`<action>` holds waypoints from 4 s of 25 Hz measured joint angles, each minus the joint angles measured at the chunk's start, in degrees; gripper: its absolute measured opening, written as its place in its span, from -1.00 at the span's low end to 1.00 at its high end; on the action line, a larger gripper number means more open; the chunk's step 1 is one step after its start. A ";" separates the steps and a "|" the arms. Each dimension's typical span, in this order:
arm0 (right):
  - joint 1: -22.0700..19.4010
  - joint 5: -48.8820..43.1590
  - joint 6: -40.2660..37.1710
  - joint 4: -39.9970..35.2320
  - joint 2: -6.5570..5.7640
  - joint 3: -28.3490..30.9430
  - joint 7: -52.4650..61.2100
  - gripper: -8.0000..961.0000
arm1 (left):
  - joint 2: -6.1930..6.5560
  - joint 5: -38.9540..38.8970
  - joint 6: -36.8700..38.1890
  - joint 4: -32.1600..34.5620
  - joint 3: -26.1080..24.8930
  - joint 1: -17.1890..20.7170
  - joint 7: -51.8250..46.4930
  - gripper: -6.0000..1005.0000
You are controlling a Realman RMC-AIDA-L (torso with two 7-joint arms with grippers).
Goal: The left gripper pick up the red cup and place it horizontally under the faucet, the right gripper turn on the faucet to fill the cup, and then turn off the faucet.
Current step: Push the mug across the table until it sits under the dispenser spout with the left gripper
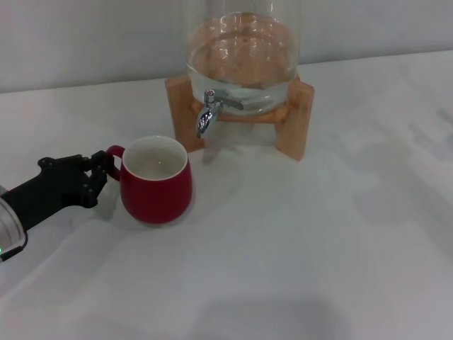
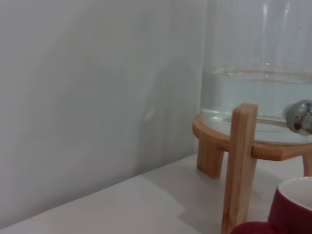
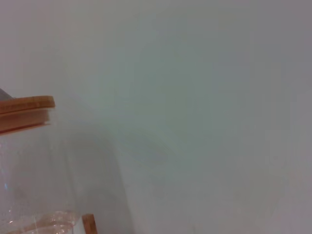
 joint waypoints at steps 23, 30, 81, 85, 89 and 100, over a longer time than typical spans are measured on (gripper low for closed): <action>0.08 0.58 0.00 0.70 0.00 0.00 -0.54 0.66 | -0.19 -0.49 5.16 -0.65 6.22 -4.29 -3.50 -0.78; 0.12 0.58 0.04 0.78 0.00 0.00 -0.54 0.66 | -0.27 -0.56 6.55 -0.70 6.27 -5.29 -3.10 -0.78; 0.47 2.43 0.44 2.19 0.00 -0.01 -2.12 0.66 | -0.53 -4.96 8.16 -5.91 6.29 -8.52 7.86 -0.78; 0.48 2.60 0.44 2.19 0.00 0.00 -2.12 0.66 | -0.53 -4.68 8.16 -5.90 6.29 -8.46 8.00 -0.78; 0.48 2.70 0.44 2.19 0.00 0.00 -2.13 0.66 | -0.51 -4.63 8.07 -5.88 6.29 -8.34 7.80 -0.78; 0.48 2.77 0.44 2.19 0.00 0.00 -2.18 0.66 | -0.45 -4.57 8.48 -5.90 6.29 -8.04 7.58 -0.78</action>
